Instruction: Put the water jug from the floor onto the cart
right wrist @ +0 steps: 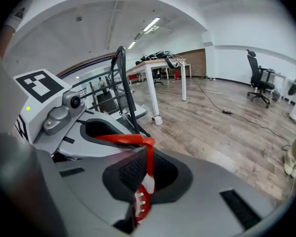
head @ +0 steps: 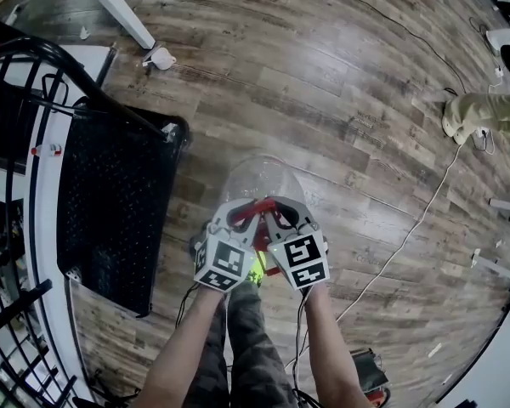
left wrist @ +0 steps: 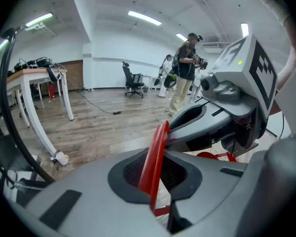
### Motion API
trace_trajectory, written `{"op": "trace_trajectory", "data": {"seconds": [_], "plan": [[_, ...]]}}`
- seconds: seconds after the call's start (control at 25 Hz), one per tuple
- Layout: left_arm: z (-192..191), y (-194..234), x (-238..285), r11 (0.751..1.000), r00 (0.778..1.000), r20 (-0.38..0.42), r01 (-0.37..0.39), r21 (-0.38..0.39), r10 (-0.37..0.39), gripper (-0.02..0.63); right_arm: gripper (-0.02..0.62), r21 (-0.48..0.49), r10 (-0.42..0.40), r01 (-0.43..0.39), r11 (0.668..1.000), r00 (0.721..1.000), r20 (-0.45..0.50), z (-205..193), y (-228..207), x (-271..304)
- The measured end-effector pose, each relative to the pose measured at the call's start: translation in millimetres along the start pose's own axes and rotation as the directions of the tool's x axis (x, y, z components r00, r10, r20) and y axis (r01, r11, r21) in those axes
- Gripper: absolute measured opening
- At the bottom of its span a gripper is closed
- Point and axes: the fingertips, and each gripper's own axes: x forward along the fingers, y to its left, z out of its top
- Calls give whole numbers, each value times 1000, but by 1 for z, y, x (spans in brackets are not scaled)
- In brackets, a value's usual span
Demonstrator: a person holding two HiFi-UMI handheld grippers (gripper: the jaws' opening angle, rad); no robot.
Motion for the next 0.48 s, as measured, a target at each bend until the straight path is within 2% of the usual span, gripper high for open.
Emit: {"op": "trace_trajectory", "data": {"seconds": [0.12, 0.48], "plan": [[23, 0, -8, 999, 1000, 11, 2, 48, -3, 33, 18, 14, -29, 29, 999, 999, 34, 19, -4, -15], [103, 7, -59, 991, 998, 62, -38, 127, 30, 32, 18, 5, -60, 60, 998, 991, 117, 99, 3, -67]]}}
